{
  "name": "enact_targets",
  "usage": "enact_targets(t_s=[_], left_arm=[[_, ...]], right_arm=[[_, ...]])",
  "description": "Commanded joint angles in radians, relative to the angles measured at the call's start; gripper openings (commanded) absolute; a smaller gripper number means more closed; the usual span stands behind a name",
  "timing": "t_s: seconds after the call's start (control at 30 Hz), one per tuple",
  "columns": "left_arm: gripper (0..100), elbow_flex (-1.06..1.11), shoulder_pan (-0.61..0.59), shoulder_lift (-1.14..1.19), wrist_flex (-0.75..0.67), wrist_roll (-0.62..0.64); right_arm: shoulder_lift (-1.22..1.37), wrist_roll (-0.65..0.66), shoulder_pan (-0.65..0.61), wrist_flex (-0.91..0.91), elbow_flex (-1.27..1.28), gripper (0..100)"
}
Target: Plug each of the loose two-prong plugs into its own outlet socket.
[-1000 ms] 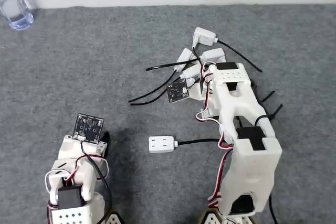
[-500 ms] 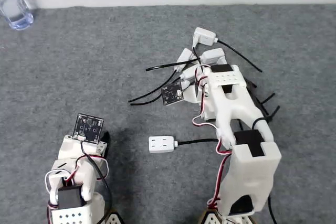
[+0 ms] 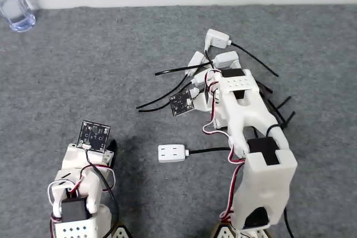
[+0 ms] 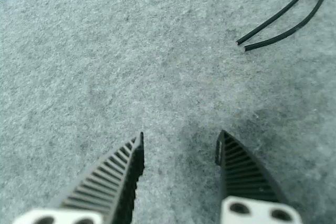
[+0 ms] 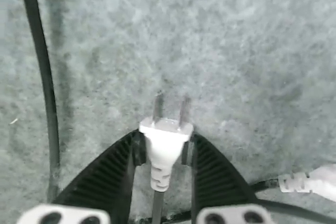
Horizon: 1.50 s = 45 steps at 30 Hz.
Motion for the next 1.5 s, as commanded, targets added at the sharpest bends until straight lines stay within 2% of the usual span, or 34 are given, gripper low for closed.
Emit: enact_targets(t_s=[0.0,0.2,0.37,0.43,0.57,0.7,0.8,0.93,1.17,1.47], left_arm=[[21,-0.002,0.005,-0.011,0.009,0.002],[21,-0.002,0.006,-0.011,0.009,0.002],[21,-0.002,0.008,-0.014,-0.034,0.012],[21,-0.002,0.008,-0.014,-0.064,0.071],[21,-0.004,0.015,-0.015,-0.175,0.287],[21,-0.004,0.160,-0.015,-0.267,0.451],[21,-0.004,0.307,-0.014,-0.275,0.503],[21,-0.004,0.416,-0.014,-0.318,0.601],[21,-0.004,0.428,-0.012,-0.379,0.741],[21,-0.002,0.430,-0.009,-0.377,0.753]], right_arm=[[0.024,0.018,-0.004,-0.024,0.014,0.7],[0.005,0.012,0.005,-0.019,0.012,0.8],[-0.206,-0.147,-0.027,0.090,0.018,0.8],[-0.289,-0.195,-0.051,0.165,0.020,0.8],[-0.404,-0.281,-0.105,0.288,0.021,0.8],[-0.466,-0.391,-0.179,0.346,0.026,0.8],[-0.499,-0.499,-0.236,0.351,0.025,0.8],[-0.559,-0.617,-0.298,0.352,0.023,0.8],[-0.611,-0.752,-0.357,0.352,0.025,0.8],[-0.619,-0.822,-0.430,0.354,0.018,0.8]])
